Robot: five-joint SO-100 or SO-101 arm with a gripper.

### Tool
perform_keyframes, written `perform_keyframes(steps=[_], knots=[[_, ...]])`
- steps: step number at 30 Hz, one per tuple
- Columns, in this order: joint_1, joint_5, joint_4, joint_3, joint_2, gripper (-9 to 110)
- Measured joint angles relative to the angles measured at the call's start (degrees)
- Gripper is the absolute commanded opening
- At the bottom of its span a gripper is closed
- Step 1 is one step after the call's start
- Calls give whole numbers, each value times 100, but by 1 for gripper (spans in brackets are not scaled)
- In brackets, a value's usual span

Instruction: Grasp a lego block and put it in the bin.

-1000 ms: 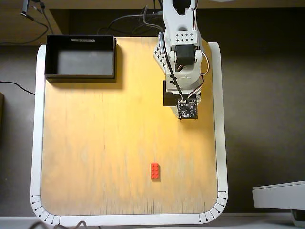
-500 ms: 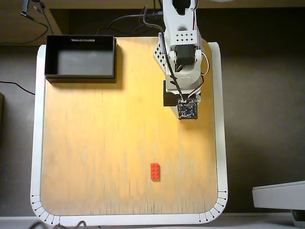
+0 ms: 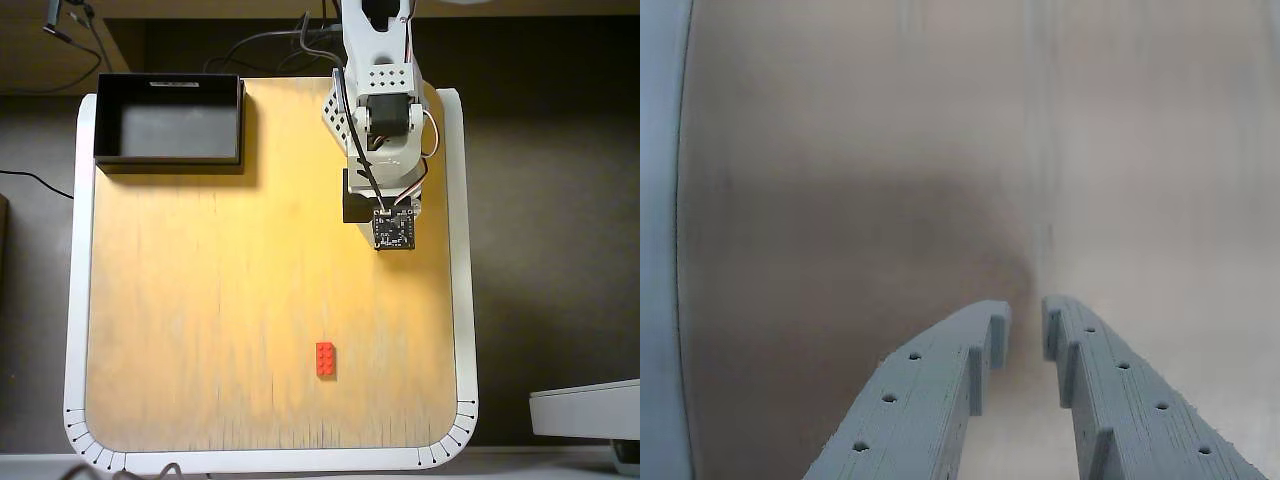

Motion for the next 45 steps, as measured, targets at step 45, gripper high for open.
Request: perform_keyframes(steps=[45], knots=[[387, 1749, -624, -3524, -4280, 0]])
